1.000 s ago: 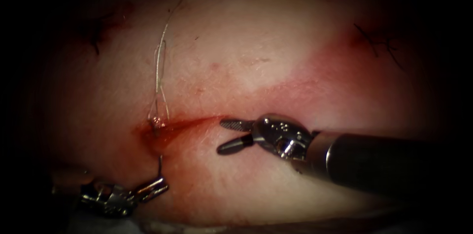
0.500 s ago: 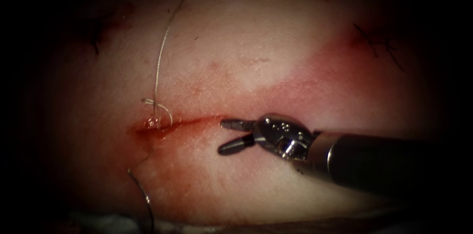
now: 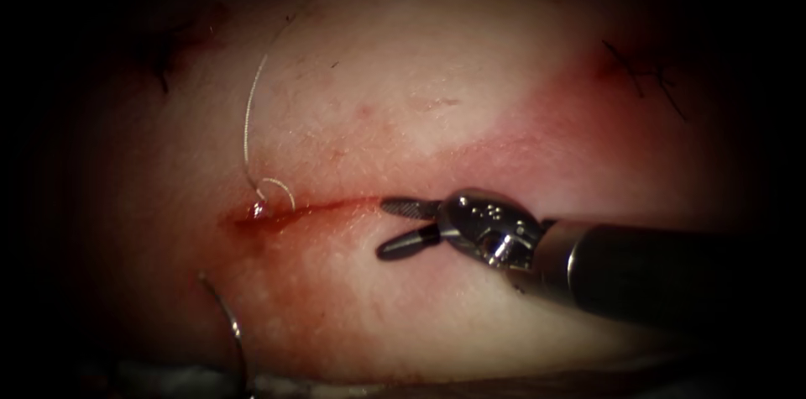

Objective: Wound Closure

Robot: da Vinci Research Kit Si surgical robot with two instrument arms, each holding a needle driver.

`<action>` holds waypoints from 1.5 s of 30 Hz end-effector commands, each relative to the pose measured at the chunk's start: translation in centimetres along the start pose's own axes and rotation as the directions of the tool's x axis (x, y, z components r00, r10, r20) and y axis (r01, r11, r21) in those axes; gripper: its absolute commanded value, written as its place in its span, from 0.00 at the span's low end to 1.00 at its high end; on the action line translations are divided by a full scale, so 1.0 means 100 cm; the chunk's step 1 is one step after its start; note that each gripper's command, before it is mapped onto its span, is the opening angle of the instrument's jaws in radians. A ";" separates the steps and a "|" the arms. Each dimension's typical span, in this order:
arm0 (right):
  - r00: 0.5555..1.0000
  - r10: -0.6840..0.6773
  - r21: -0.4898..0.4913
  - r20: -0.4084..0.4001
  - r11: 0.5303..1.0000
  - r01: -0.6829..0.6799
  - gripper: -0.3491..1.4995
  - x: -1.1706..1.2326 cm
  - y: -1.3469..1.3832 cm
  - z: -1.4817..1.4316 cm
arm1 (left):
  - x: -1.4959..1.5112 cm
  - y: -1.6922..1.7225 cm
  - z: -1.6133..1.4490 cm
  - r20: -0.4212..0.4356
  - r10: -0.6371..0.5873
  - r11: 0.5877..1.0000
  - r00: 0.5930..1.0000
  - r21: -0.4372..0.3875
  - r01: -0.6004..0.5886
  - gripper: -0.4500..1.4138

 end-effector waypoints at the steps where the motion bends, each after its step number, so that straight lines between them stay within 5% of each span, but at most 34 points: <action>1: 1.000 0.001 0.003 -0.001 1.000 -0.001 0.84 -0.0006 -0.0002 0.0011 | 0.0001 -0.0001 0.0002 0.004 -0.001 1.000 1.000 0.014 0.001 0.00; 2: 1.000 -0.011 0.003 0.000 1.000 0.011 0.84 -0.0007 -0.0005 0.0012 | 0.0005 -0.0038 -0.0006 0.009 0.007 0.999 1.000 0.047 -0.007 0.00; 9: 0.999 -0.051 -0.001 -0.001 0.999 0.051 0.83 -0.0007 -0.0014 0.0018 | 0.0013 -0.0108 -0.0022 0.028 0.026 0.995 0.999 0.094 -0.028 0.00; 18: 0.981 -0.196 -0.012 -0.002 0.981 0.196 0.83 -0.0003 -0.0037 0.0034 | 0.0014 -0.0170 -0.0023 0.019 0.018 0.990 1.000 0.142 -0.021 0.00; 21: 0.947 -0.321 -0.062 0.014 0.945 0.322 0.83 0.0021 -0.0056 0.0051 | 0.0013 -0.0192 -0.0023 0.012 0.006 0.987 1.000 0.162 -0.007 0.00; 32: 0.878 -0.470 -0.201 0.093 0.854 0.479 0.79 0.0063 -0.0049 0.0122 | -0.0019 -0.0176 -0.0021 0.018 0.033 0.985 0.999 0.166 -0.036 0.00; 40: 0.866 -0.490 -0.173 0.097 0.849 0.499 0.69 0.0047 -0.0038 0.0166 | -0.0024 -0.0175 -0.0021 0.019 0.031 0.986 0.999 0.162 -0.033 0.00; 42: 0.865 -0.491 -0.172 0.099 0.848 0.501 0.60 0.0045 -0.0033 0.0170 | -0.0024 -0.0175 -0.0021 0.019 0.031 0.986 0.999 0.162 -0.033 0.00; 43: 0.862 -0.497 -0.169 0.099 0.845 0.507 0.31 0.0044 -0.0029 0.0168 | -0.0024 -0.0175 -0.0021 0.019 0.031 0.986 0.999 0.162 -0.033 0.00; 44: 0.862 -0.497 -0.169 0.099 0.845 0.507 0.31 0.0044 -0.0029 0.0168 | -0.0024 -0.0175 -0.0021 0.019 0.031 0.986 0.999 0.162 -0.033 0.00; 45: 0.859 -0.502 -0.155 0.102 0.845 0.512 0.05 0.0044 -0.0028 0.0166 | -0.0024 -0.0175 -0.0021 0.018 0.031 0.986 0.999 0.161 -0.033 0.00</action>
